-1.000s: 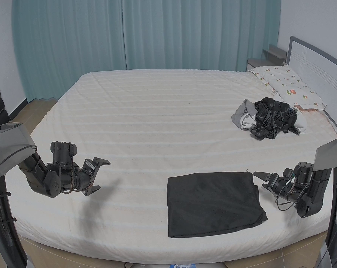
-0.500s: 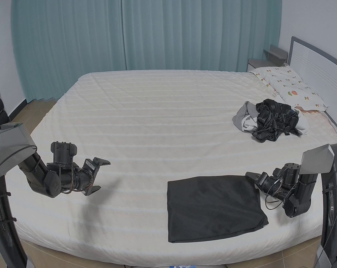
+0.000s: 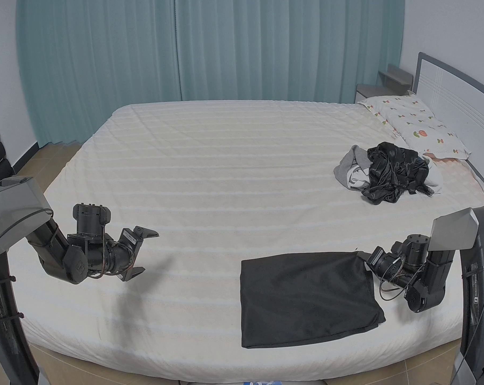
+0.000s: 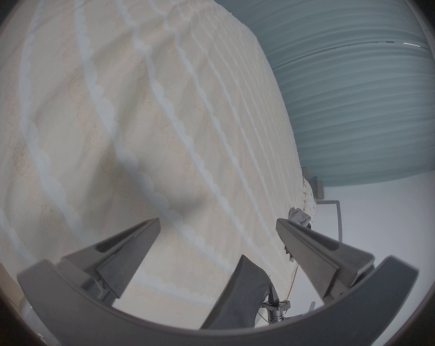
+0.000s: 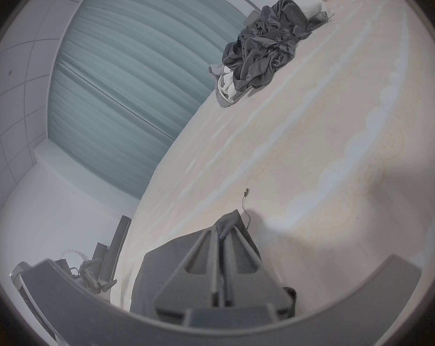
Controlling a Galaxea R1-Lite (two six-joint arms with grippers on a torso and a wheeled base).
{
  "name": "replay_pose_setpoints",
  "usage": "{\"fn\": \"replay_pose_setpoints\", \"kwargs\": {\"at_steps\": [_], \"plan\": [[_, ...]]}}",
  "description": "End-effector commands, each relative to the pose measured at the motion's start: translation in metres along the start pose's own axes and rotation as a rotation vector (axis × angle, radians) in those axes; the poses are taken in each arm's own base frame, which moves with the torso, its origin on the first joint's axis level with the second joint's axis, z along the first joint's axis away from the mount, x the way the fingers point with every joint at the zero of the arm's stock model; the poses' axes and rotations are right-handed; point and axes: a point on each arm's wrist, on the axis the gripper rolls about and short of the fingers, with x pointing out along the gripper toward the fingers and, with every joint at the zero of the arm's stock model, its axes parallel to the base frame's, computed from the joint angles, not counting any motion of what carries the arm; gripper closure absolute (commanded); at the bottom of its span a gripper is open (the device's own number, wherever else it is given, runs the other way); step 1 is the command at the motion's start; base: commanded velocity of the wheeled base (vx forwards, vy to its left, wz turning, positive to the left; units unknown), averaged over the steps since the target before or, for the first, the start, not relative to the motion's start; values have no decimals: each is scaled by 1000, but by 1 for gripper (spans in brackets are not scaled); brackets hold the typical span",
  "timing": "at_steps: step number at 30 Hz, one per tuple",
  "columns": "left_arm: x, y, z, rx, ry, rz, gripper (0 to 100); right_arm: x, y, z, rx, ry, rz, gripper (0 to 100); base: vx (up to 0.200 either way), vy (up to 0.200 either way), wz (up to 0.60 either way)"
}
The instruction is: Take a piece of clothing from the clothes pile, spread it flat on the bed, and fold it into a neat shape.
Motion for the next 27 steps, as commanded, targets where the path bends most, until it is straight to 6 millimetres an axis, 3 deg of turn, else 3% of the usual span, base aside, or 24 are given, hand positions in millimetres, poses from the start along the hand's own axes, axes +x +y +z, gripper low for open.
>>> {"fn": "replay_pose_setpoints", "kwargs": {"at_steps": [1, 11, 12, 22, 27], "plan": [[0, 1, 0, -1, 1, 2, 0, -1, -2, 4, -2, -16, 1, 100, 0, 0, 0], [3, 2, -4, 15, -8, 19, 0, -3, -5, 5, 4, -16, -7, 100, 0, 0, 0], [4, 2, -5, 26, -8, 22, 0, -5, -4, 3, 1, -4, -6, 0, 0, 0, 0], [6, 2, -7, 39, -16, 33, 0, -10, -5, 6, 9, -14, -16, 0, 0, 0, 0], [5, 2, -7, 39, -16, 33, 0, -23, -4, 11, 19, -12, -29, 0, -80, 0, 0]]}}
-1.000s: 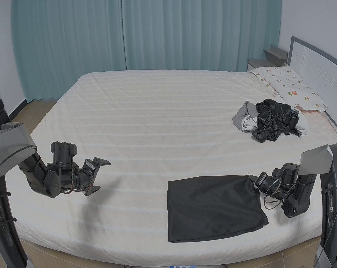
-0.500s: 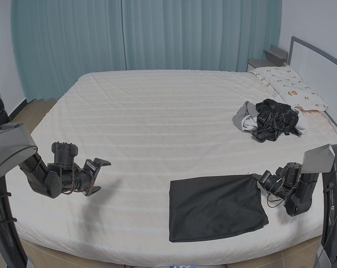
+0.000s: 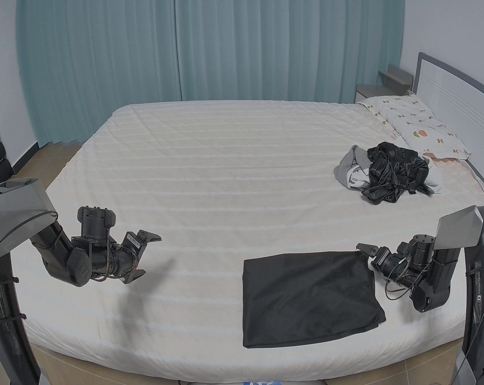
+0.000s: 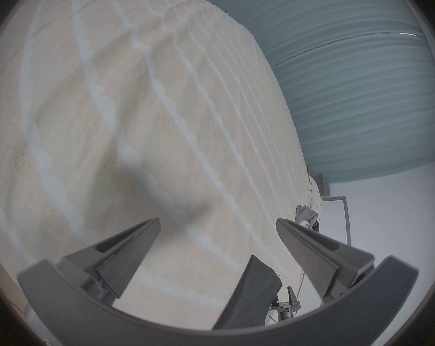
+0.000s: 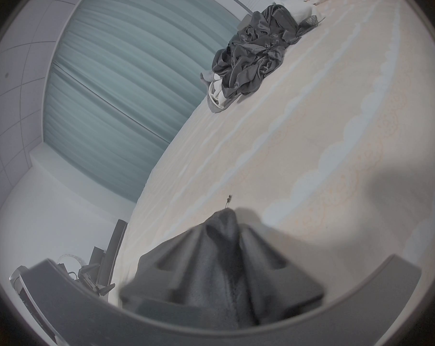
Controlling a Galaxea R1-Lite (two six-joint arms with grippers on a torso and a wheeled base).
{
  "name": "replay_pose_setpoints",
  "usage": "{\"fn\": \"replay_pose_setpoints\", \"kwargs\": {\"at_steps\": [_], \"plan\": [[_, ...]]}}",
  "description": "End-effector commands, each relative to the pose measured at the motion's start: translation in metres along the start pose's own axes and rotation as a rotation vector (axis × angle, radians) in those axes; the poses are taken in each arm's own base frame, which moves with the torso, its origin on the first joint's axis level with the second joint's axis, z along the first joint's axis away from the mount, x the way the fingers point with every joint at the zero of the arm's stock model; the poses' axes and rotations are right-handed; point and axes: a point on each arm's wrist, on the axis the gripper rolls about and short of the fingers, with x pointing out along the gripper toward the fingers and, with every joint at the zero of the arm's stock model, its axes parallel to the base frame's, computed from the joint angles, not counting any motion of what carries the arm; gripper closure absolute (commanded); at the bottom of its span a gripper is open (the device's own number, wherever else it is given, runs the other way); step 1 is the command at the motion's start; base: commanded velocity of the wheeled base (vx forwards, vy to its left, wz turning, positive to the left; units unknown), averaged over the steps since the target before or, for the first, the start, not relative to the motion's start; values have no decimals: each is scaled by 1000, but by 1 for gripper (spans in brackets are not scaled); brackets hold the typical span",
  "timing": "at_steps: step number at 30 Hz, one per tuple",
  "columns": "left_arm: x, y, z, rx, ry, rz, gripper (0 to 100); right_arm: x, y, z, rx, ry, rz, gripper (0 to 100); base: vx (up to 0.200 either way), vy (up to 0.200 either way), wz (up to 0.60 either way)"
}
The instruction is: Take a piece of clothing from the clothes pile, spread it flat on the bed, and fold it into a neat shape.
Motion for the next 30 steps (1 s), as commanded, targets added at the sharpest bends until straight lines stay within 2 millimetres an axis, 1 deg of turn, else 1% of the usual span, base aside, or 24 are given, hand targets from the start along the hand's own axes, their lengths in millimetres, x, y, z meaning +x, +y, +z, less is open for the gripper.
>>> {"fn": "replay_pose_setpoints", "kwargs": {"at_steps": [1, 8, 14, 19, 23, 27, 30], "plan": [[0, 0, 0, 0, 0, 0, 0, -13, 3, 3, -1, 7, 0, 0, -200, 0, 0], [0, 0, -1, 0, 2, -1, 0, -24, 2, -6, -44, 78, 10, 0, -200, 0, 0], [0, 0, -1, 2, 1, -2, 0, -25, -2, -13, -107, 113, 6, 0, 0, 0, 0], [0, 0, -1, 0, 2, -1, 0, -20, -3, -19, -118, 131, 12, 0, 0, 0, 0], [0, 0, -1, 0, 2, -1, 0, -16, 5, -25, -135, 150, 38, 0, 0, 0, 0], [0, 0, -1, 0, 2, 1, 0, -6, 8, -29, -157, 172, 84, 0, 0, 0, 0], [-1, 0, -1, -2, 1, 1, 0, 2, 13, -26, -174, 158, 108, 0, 0, 0, 0]]}}
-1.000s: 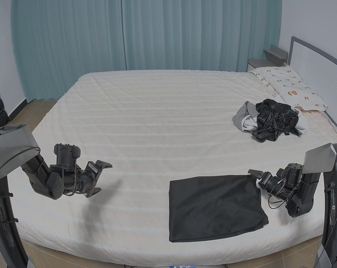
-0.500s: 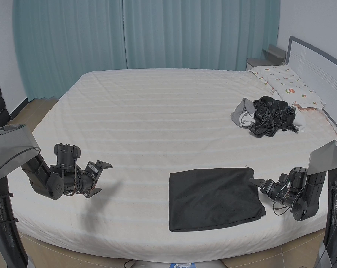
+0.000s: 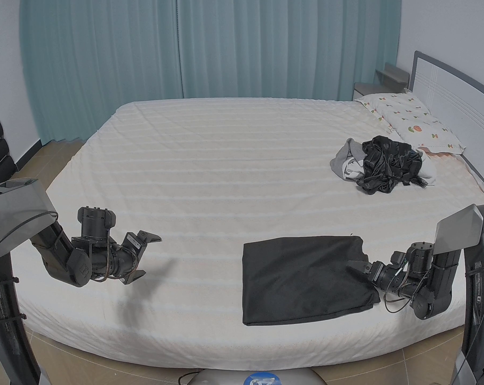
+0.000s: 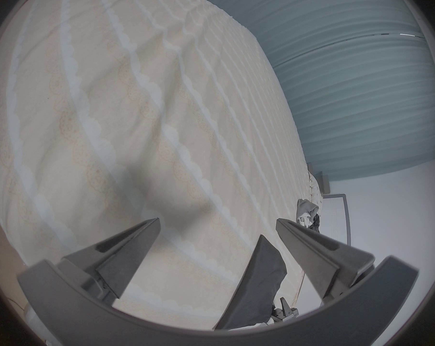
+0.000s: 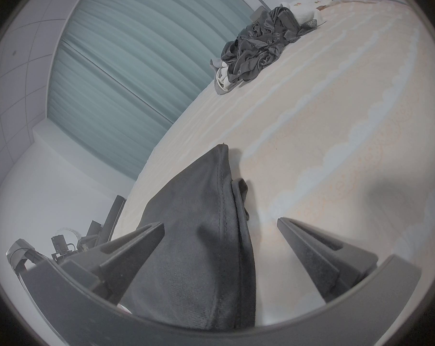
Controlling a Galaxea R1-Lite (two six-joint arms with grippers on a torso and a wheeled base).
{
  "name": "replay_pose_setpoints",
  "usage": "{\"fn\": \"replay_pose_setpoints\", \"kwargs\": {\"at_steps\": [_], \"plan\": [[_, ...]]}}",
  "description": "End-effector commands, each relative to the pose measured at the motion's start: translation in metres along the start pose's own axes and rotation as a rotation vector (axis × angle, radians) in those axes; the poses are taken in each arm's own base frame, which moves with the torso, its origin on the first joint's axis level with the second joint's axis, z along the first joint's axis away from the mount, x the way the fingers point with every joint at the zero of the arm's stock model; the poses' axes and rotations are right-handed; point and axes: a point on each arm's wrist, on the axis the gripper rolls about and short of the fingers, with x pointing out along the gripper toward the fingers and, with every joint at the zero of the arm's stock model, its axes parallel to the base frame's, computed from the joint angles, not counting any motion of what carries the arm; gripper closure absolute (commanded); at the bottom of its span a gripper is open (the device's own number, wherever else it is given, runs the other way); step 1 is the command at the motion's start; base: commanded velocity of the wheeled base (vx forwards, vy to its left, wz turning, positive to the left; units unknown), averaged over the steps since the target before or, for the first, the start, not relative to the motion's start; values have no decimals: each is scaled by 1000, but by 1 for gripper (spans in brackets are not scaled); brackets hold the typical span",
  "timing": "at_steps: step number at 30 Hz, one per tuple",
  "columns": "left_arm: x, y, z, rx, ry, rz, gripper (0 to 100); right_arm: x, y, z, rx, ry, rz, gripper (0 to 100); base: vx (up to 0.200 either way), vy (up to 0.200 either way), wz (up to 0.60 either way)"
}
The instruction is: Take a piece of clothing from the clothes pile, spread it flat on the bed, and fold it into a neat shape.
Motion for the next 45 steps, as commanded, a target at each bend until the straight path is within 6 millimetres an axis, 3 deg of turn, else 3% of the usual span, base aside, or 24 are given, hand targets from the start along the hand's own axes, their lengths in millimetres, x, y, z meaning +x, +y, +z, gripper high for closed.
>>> {"fn": "replay_pose_setpoints", "kwargs": {"at_steps": [1, 5, 6, 14, 31, 45], "plan": [[-1, 0, 0, -2, -1, -1, 0, 10, 3, 2, -22, -7, 25, 0, 0, 0, 0], [0, 0, 0, 0, -1, -1, 0, 10, 1, 0, -19, 0, 19, 0, 0, 0, 0], [0, 0, 0, 0, -1, -1, 0, 10, 0, -1, -18, 3, 16, 100, 0, 0, 0], [0, 0, 0, -2, -1, -1, 0, 3, -7, -5, -20, 8, -6, 100, 0, 0, 0], [0, 0, 0, 0, -2, 0, 0, -23, -10, 14, 13, -15, 15, 100, 0, 0, 0], [0, 0, 0, 0, -4, 0, 0, -20, -7, 13, 0, -10, 23, 100, 0, 0, 0]]}}
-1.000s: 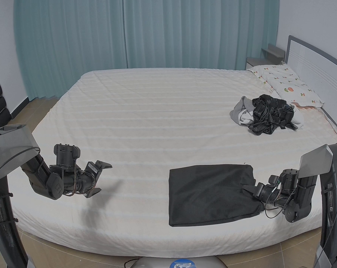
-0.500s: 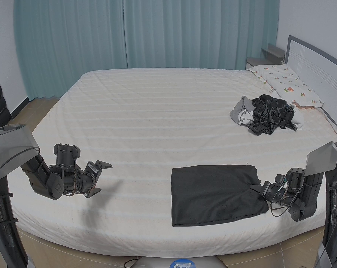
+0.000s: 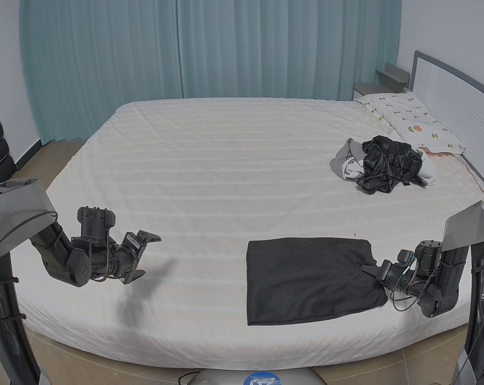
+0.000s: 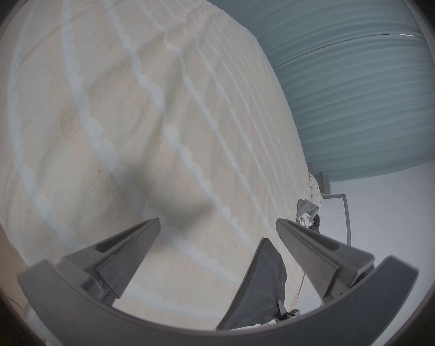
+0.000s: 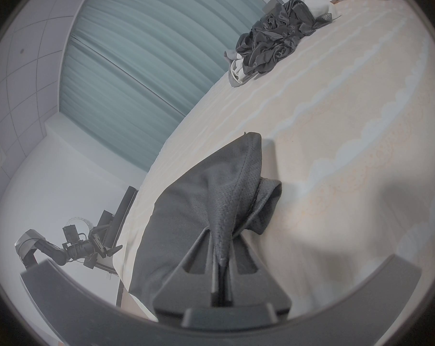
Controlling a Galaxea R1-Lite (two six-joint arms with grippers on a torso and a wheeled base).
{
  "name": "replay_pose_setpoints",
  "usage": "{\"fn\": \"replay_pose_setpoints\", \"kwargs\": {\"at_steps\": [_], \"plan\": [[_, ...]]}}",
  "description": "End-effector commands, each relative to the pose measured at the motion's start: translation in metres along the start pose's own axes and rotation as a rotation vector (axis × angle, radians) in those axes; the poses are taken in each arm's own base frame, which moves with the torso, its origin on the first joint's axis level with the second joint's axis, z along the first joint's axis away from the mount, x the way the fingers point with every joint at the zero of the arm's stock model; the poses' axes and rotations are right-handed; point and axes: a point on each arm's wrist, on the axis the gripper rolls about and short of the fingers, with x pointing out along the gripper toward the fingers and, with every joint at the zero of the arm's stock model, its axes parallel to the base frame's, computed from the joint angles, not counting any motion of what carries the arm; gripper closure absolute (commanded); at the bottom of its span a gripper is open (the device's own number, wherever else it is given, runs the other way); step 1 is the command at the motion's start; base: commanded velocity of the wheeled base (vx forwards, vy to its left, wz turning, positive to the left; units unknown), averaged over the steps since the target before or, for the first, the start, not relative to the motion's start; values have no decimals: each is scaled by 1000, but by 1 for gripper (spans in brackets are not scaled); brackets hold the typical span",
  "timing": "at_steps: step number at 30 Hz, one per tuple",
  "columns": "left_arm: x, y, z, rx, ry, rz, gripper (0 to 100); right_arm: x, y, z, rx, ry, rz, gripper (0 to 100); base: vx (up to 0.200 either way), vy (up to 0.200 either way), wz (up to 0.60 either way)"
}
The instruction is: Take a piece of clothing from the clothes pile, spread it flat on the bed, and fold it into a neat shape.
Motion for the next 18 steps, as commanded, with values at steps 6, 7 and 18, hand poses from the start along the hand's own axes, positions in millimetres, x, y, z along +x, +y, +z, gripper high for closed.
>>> {"fn": "replay_pose_setpoints", "kwargs": {"at_steps": [6, 7, 18], "plan": [[0, 0, 0, 0, -1, -1, 0, 0, 1, 1, -6, -9, 5, 0, 0, 0, 0], [0, 0, 0, 0, -1, -1, 0, 0, 1, 1, -6, -8, 6, 0, 0, 0, 0], [0, -1, 0, 1, -1, -1, 0, -9, 3, 15, -3, -61, -3, 0, 0, 0, 0]]}}
